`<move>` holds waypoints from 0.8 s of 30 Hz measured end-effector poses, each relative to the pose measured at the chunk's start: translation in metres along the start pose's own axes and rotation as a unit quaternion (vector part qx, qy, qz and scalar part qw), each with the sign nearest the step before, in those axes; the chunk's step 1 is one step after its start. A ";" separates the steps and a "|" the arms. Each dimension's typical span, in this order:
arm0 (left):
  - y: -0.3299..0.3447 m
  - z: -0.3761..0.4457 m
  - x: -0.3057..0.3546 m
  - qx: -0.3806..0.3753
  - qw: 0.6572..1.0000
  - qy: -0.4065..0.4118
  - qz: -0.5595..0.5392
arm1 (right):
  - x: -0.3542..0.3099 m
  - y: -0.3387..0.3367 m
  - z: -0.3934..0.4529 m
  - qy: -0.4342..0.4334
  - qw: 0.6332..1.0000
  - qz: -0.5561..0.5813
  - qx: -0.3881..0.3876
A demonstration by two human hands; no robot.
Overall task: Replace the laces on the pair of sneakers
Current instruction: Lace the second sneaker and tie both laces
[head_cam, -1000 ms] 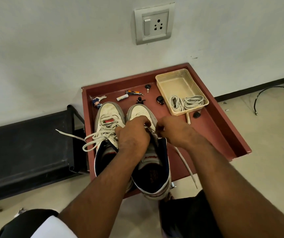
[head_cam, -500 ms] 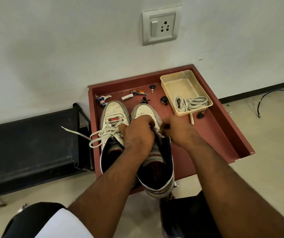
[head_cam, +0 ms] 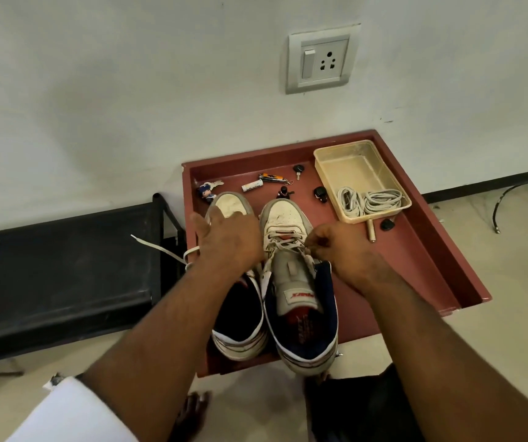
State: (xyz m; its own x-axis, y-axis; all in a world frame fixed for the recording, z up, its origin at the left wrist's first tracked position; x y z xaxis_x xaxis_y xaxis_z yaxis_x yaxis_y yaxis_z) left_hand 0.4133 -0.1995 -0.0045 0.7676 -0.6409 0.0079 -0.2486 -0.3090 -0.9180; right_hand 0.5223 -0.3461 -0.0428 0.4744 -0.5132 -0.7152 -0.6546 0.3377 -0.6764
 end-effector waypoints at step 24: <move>-0.009 -0.023 -0.006 0.079 0.993 0.025 -0.084 | -0.019 -0.033 -0.025 0.087 0.991 0.075 -0.067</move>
State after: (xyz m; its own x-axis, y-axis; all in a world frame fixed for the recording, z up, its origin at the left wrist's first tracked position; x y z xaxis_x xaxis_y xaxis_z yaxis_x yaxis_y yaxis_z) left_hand 0.3972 -0.2086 0.0123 0.7591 -0.6251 0.1816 -0.0209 -0.3022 -0.9530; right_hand 0.5203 -0.3671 -0.0022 0.2645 -0.5975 -0.7570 -0.7879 0.3188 -0.5269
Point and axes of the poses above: each hand's wrist, its own z-axis towards the middle knuckle, its own y-axis out of the palm, x = y × z, the point moved 3 cm from there along z, towards the middle knuckle, and after that the axes turned 7 degrees about -y, right-handed, at the moved point
